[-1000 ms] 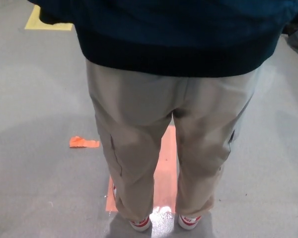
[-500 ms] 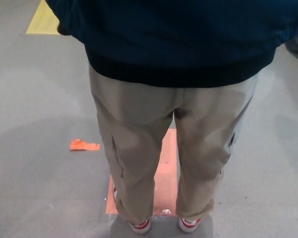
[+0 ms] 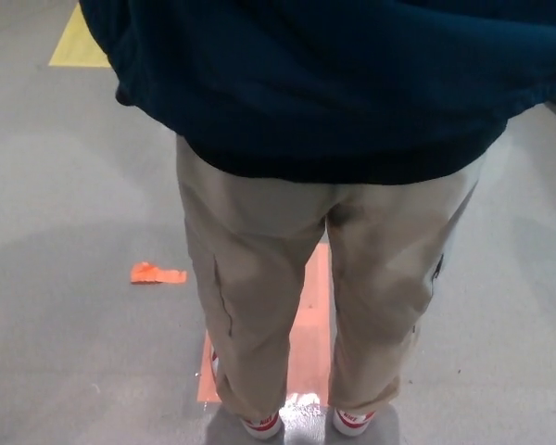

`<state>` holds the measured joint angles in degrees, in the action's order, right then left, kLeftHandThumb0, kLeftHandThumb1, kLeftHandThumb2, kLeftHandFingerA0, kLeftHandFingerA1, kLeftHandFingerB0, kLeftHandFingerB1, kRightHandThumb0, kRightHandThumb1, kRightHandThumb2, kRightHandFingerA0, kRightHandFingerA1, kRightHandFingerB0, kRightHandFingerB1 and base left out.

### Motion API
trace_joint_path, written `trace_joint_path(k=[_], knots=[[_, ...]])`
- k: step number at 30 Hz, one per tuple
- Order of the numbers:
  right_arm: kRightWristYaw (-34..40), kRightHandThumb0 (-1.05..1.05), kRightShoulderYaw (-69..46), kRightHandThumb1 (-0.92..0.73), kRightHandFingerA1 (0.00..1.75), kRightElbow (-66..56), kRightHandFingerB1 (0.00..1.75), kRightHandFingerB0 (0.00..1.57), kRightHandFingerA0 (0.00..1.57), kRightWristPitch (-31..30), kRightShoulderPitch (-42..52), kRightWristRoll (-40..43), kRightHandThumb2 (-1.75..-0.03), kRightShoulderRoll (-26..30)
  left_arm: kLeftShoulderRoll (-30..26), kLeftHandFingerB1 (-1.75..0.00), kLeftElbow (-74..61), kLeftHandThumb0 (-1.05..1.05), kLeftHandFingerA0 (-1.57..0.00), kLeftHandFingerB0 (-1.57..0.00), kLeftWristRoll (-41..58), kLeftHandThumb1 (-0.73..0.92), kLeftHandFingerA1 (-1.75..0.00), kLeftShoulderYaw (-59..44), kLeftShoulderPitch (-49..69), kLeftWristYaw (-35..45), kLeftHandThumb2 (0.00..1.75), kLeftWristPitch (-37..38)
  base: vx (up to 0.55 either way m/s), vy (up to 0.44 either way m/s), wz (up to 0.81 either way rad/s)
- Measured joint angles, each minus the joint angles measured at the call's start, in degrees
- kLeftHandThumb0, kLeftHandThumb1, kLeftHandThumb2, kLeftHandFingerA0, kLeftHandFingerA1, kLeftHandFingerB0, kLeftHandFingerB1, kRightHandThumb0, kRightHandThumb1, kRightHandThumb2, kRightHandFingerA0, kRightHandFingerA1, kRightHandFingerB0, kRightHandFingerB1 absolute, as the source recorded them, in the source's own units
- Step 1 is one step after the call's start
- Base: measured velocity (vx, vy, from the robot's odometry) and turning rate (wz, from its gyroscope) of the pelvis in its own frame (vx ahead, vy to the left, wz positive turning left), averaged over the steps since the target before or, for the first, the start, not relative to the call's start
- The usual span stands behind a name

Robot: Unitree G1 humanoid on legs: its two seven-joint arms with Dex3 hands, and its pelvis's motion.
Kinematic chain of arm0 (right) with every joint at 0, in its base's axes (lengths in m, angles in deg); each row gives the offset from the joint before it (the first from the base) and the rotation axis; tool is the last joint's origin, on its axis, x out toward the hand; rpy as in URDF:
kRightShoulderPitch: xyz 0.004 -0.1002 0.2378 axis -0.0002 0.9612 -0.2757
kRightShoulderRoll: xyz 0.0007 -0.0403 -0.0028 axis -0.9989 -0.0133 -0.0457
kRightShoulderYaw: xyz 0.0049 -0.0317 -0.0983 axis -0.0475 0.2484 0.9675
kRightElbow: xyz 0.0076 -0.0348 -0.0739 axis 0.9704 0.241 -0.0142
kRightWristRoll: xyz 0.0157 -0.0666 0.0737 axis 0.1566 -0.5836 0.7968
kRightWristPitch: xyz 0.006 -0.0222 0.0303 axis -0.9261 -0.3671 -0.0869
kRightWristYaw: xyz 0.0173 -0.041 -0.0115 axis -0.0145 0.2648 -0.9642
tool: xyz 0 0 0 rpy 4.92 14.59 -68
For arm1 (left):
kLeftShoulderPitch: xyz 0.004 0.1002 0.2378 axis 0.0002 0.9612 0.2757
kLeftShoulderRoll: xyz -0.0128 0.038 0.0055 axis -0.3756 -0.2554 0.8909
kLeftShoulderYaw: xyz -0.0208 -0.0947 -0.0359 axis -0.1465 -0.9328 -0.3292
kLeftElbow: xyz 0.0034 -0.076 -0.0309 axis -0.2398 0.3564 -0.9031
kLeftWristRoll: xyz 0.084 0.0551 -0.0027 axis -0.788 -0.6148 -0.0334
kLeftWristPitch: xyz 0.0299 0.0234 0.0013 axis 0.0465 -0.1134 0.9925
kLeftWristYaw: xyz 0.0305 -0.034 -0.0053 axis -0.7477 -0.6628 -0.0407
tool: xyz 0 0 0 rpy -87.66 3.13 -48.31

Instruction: A person hands a coat to the robot and the robot grabs it with both hands and holds it while the person wears the coat.

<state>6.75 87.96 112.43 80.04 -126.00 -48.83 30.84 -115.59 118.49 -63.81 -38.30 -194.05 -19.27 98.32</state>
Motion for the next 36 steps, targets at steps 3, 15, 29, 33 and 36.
trace_joint_path(k=[3, 15, 29, 33, 36], knots=[[-0.1, -1.01, -2.3, -0.79, 0.07, -2.4, 0.0, 0.0, 0.0, 3.0, 2.9, 1.7, -1.09, 1.4, -1.8, 0.0, -3.1, -1.02, 0.0, 0.0, 1.9, 0.82, -0.06, -2.9, 3.5, -0.4, 1.12, 2.5, 0.0, 0.0, 0.0], [-1.1, -0.99, -11.3, -0.77, 0.03, -21.3, 0.0, 0.0, 0.0, 8.5, 23.7, 7.4, -1.08, 5.1, -5.7, 0.0, -27.1, -1.05, 0.0, 0.0, 7.1, 0.79, -0.02, -15.1, 27.6, -0.1, 1.14, 5.2, 0.0, 0.0, 0.0], [-0.9, -0.99, -19.3, -0.73, 0.07, -49.7, 0.0, 0.0, 0.0, 9.2, 53.8, 9.8, -1.04, 1.2, 0.5, 0.0, -58.2, -1.01, 0.0, 0.0, 8.2, 0.86, -0.07, -26.8, 57.2, 0.6, 1.15, 5.2, 0.0, 0.0, 0.0], [-0.6, -0.96, -19.6, -0.7, 0.03, -57.7, 0.0, 0.0, 0.0, 10.0, 63.7, 10.3, -1.01, -2.5, 5.1, 0.0, -66.8, -1.01, 0.0, 0.0, 8.3, 0.86, -0.03, -28.8, 68.1, 0.5, 1.16, 5.5, 0.0, 0.0, 0.0], [-0.4, -0.97, -19.4, -0.72, 0.04, -63.5, 0.0, 0.0, 0.0, 10.7, 71.4, 10.4, -1.04, -5.7, 9.1, -0.12, -72.9, -0.88, 0.0, 0.0, 8.4, 0.79, -0.11, -29.7, 76.7, 0.5, 1.14, 6.0, 0.0, 0.0, 0.0]])
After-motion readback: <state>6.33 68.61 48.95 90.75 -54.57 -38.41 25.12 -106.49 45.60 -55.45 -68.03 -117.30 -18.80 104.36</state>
